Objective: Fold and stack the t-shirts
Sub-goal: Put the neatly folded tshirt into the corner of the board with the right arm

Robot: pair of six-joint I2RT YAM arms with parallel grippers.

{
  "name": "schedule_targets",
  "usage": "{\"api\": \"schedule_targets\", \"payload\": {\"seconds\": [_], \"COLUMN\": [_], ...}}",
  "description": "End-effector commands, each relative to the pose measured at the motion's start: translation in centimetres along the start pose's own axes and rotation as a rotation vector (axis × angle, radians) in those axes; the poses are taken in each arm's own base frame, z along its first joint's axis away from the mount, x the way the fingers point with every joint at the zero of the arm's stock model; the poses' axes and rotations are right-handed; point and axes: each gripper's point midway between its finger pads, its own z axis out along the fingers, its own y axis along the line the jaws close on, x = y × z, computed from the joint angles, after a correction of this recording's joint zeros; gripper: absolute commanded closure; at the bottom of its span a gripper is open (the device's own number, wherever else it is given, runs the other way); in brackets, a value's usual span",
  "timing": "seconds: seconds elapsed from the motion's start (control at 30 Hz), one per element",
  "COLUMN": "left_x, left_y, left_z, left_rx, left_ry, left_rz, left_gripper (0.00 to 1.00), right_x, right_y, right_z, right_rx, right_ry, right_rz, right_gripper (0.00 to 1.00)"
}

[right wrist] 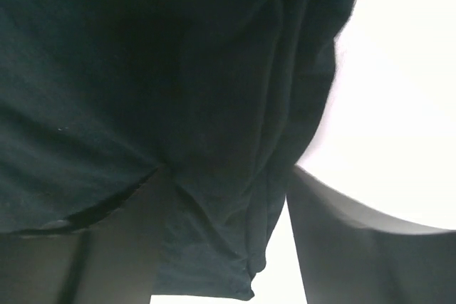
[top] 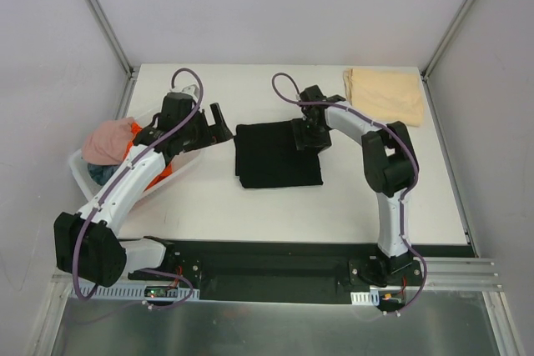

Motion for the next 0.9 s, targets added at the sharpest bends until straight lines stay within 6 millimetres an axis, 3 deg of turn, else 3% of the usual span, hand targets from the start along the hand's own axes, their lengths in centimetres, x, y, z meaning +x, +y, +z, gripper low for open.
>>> {"api": "schedule_targets", "payload": {"seconds": [0.0,0.17,0.2,0.23,0.37,0.4,0.53,0.77,0.87], "left_x": [-0.8,-0.8,-0.8,-0.8,-1.0,-1.2,-1.0,-1.1,-1.5], "left_y": [-1.0,-0.6,-0.5,-0.3,0.6,0.6,1.4,2.1,2.7], "left_z": [-0.1,0.1,0.0,-0.1,-0.3,-0.4,-0.4,-0.9,-1.1], "left_rx": [0.026,0.006,-0.002,-0.010,-0.056,-0.058,-0.098,-0.129,-0.164], "left_ry": [0.005,0.011,0.008,0.007,-0.011,-0.019,-0.021,-0.030,-0.050], "left_rz": [0.024,0.028,0.030,0.029,0.032,0.033,0.028,0.021,0.020], "left_gripper": [0.01,0.01,0.01,0.01,0.01,0.01,0.01,0.01,0.01], "right_x": [2.9,1.9,0.8,0.2,-4.3,-5.8,-10.5,-16.2,-17.7], "right_y": [1.9,1.4,0.8,0.5,-2.6,-4.2,-6.9,-13.3,-15.5], "right_z": [2.2,3.0,2.7,2.4,-0.6,-2.1,-6.1,-10.7,-11.1], "right_rx": [0.004,0.048,0.083,0.098,0.285,0.388,0.540,0.679,0.680], "right_ry": [0.116,0.102,0.073,0.060,-0.081,-0.128,-0.270,-0.405,-0.435], "right_rz": [-0.016,-0.046,-0.058,-0.075,-0.161,-0.188,-0.186,-0.048,-0.021], "right_gripper": [0.51,0.84,0.95,0.99,0.99,0.99,0.99,0.99,0.99]}}
